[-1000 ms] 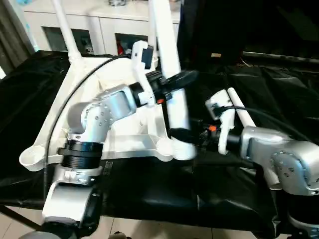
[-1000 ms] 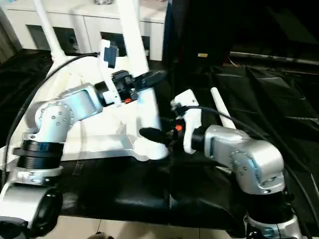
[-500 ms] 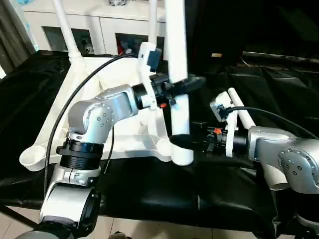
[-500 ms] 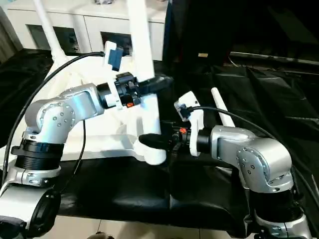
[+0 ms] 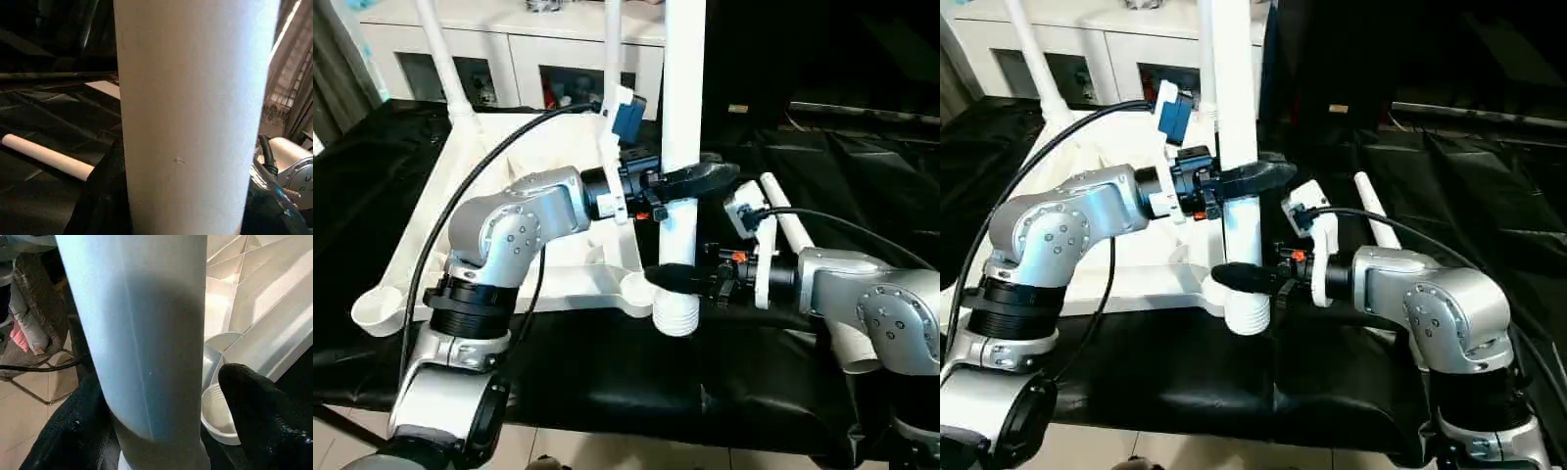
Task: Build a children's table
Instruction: Pick table leg
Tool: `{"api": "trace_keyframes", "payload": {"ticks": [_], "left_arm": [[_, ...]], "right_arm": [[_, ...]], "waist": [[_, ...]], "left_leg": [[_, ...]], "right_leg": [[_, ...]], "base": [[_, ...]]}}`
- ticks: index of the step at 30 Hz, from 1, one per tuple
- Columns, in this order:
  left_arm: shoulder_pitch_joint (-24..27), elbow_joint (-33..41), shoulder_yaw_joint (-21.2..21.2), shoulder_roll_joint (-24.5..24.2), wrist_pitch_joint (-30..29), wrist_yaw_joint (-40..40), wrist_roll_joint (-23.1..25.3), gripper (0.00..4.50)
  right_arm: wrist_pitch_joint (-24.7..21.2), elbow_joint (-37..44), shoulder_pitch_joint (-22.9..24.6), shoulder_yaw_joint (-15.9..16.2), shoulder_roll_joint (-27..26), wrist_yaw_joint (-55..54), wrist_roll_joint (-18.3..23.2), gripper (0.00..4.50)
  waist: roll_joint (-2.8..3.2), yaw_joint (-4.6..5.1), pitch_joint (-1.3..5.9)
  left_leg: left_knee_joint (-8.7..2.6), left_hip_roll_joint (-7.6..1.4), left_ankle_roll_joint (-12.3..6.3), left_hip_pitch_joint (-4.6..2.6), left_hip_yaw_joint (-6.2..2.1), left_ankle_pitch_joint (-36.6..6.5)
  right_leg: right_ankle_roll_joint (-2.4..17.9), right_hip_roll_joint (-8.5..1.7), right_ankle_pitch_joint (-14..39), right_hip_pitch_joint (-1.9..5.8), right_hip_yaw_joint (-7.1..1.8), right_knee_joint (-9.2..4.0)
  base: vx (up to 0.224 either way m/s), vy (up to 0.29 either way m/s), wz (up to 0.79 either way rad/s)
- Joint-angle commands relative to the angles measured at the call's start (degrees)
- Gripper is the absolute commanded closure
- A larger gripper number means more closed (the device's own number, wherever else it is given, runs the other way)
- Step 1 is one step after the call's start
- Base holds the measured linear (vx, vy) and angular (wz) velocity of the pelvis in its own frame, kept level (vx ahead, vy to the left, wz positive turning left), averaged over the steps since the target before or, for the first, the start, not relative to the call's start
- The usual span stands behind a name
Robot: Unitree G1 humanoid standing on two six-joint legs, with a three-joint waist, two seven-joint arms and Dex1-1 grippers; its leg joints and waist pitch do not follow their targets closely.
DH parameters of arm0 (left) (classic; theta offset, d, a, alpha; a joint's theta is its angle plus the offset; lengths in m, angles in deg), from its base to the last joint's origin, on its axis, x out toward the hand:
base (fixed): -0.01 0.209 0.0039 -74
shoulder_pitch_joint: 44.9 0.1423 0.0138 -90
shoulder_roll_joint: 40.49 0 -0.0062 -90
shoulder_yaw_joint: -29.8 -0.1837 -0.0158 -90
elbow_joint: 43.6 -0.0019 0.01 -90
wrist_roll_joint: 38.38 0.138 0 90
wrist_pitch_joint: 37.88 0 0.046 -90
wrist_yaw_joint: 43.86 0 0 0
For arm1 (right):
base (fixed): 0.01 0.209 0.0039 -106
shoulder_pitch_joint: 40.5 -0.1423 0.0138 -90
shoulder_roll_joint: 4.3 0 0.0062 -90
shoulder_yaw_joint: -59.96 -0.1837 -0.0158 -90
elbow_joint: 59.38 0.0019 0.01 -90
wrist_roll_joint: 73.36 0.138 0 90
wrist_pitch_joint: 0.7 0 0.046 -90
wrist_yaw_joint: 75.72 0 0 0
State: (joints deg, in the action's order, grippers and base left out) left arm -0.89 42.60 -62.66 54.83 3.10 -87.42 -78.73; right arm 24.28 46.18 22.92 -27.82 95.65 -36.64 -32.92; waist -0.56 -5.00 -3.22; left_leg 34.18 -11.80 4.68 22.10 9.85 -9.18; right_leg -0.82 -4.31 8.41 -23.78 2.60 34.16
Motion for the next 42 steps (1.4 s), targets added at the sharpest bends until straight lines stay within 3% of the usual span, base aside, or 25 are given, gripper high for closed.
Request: {"api": "trace_keyframes", "payload": {"ticks": [1,13,14,26,27,30,33,35,37,39,40,41,42], "left_arm": [[-0.3,0.9,-0.2,0.0,-0.1,-0.7,-0.3,2.68],[-0.6,0.3,-0.5,-0.3,0.2,-1.6,0.1,2.68],[-0.6,0.3,-0.5,-0.3,0.2,-1.6,0.1,2.68],[-1.0,-0.6,-0.2,-0.1,1.2,-1.5,1.1,2.68],[-1.0,-0.6,-0.2,-0.1,1.7,-1.3,1.4,2.33],[-1.8,-1.7,2.4,1.1,0.0,0.8,-0.6,1.98],[-1.6,-2.1,3.7,2.1,2.8,1.8,-0.3,1.77],[-1.6,-3.7,5.4,3.4,6.4,2.5,-0.2,1.60],[-2.0,-8.8,12.7,7.5,14.6,6.7,-2.3,1.58],[-1.6,-10.1,15.5,8.7,17.7,8.7,-3.1,1.57],[-1.4,-10.6,16.5,9.1,19.3,10.0,-2.9,1.57],[-1.2,-10.9,17.7,9.5,19.9,11.0,-3.3,1.57],[-1.2,-11.0,18.1,9.7,20.1,11.4,-3.5,1.57]], "right_arm": [[-1.1,0.7,0.2,-0.1,0.7,0.1,0.9,1.35],[-1.9,1.1,0.6,0.6,0.7,0.5,1.5,2.20],[-1.9,1.1,0.6,0.6,0.7,0.5,1.5,2.42],[-1.5,1.2,1.4,1.5,0.9,0.4,0.9,2.54],[-1.5,1.1,1.4,1.4,0.9,0.3,0.8,2.55],[-0.6,0.6,1.5,0.8,0.1,-1.2,0.0,2.56],[1.3,-0.4,1.3,0.0,-1.0,-2.6,-1.1,2.59],[2.8,-1.3,0.9,-1.2,-2.1,-4.1,-1.8,2.59],[5.2,-3.0,-0.2,-4.2,-4.6,-7.8,-2.8,2.59],[6.7,-3.7,-0.4,-5.9,-5.9,-10.2,-3.4,2.59],[7.5,-3.9,-0.5,-6.8,-6.6,-11.4,-3.6,2.59],[8.7,-4.2,-0.6,-7.6,-7.4,-12.9,-4.3,2.59],[9.1,-4.3,-0.7,-7.8,-7.6,-13.3,-4.5,2.59]], "waist": [[-0.39,0.07,4.30],[-0.32,0.02,4.30],[-0.32,0.03,4.31],[-0.26,0.02,4.32],[-0.29,0.01,4.32],[-0.18,-0.01,4.33],[0.04,0.13,4.40],[0.44,0.04,4.35],[0.55,0.11,4.44],[0.28,0.16,4.44],[0.39,0.20,4.51],[1.11,0.20,4.59],[0.83,0.37,4.60]], "left_leg": [[-3.57,-0.21,1.46,-0.86,0.31,-11.3],[-3.58,-0.21,1.49,-0.91,0.28,-11.5],[-3.60,-0.23,1.51,-0.89,0.26,-11.4],[-3.57,-0.20,1.56,-0.90,0.28,-11.5],[-3.58,-0.18,1.59,-0.87,0.27,-11.5],[-3.52,-0.16,1.75,-0.87,0.25,-11.6],[-3.52,-0.12,1.87,-0.81,0.20,-11.9],[-3.56,-0.10,1.90,-0.94,0.15,-12.5],[-3.44,0.10,2.03,-0.88,0.21,-13.0],[-3.42,0.19,2.02,-0.87,0.19,-13.6],[-3.50,0.14,1.97,-0.85,0.15,-13.3],[-3.53,0.08,2.04,-0.94,-0.01,-13.3],[-3.55,0.05,1.99,-0.94,0.06,-13.4]], "right_leg": [[7.2,-2.13,19.5,3.02,-1.39,-4.12],[6.9,-2.13,20.2,3.00,-1.37,-4.20],[7.0,-2.17,20.1,3.02,-1.38,-4.17],[7.3,-2.13,19.5,3.02,-1.39,-4.14],[7.2,-2.14,19.5,3.07,-1.38,-4.14],[7.3,-2.18,19.7,3.10,-1.35,-4.16],[7.6,-2.16,19.2,3.08,-1.27,-4.28],[7.5,-2.12,19.3,3.02,-1.27,-4.33],[7.8,-2.16,19.5,3.06,-1.18,-4.67],[7.8,-2.12,19.8,3.13,-1.06,-4.72],[7.6,-2.07,19.2,3.20,-1.12,-4.53],[7.6,-2.07,18.5,3.12,-1.10,-4.37],[7.5,-1.98,18.2,3.07,-1.07,-4.50]], "base": [[0.000,0.000,0.00],[0.000,0.000,0.00],[0.000,0.000,0.00],[0.000,0.000,0.00],[0.000,0.000,0.00],[0.000,0.000,0.00],[0.000,0.000,0.00],[0.000,0.000,0.00],[0.000,0.000,0.00],[0.000,0.000,0.00],[0.000,0.000,0.00],[0.000,0.000,0.00],[0.000,0.000,0.00]]}}
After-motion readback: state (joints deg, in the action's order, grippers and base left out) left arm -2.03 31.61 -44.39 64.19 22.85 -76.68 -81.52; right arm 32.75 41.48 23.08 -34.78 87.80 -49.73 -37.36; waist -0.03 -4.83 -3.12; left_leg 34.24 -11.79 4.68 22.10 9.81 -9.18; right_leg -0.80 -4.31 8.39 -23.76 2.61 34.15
